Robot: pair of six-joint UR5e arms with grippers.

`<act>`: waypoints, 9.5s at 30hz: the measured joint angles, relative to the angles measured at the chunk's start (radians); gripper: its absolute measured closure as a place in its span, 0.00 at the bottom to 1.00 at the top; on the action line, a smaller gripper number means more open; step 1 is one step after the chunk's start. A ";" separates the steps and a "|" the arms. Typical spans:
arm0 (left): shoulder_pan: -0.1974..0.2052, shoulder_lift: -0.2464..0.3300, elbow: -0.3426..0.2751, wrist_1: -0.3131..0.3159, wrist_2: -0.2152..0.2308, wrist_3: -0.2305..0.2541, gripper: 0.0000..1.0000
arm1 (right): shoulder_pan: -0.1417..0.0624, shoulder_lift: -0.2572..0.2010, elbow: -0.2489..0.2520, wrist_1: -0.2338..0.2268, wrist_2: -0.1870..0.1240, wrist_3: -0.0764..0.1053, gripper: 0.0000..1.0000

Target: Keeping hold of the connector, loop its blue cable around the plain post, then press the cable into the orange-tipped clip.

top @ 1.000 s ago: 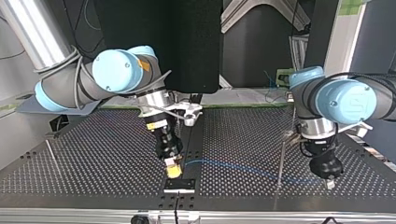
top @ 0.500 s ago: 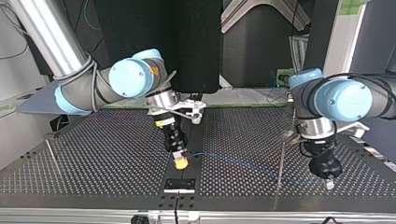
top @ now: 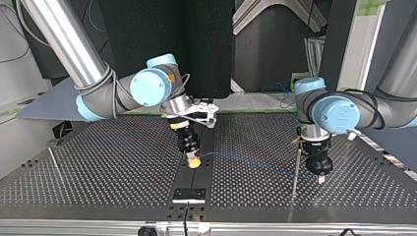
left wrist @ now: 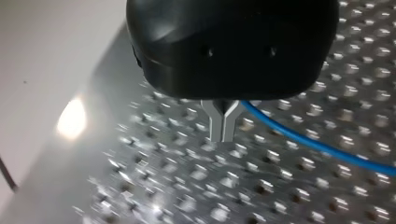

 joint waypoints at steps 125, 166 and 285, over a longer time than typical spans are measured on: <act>-0.017 -0.093 -0.080 0.033 0.032 -0.104 0.00 | -0.108 0.832 0.608 -0.912 0.270 0.161 1.00; -0.003 -0.093 -0.080 0.031 0.027 -0.112 0.00 | -0.146 0.538 0.756 -0.879 0.162 0.124 1.00; 0.049 -0.047 -0.116 -0.008 0.119 -0.399 0.00 | -0.173 0.250 0.833 -0.943 0.090 -0.011 1.00</act>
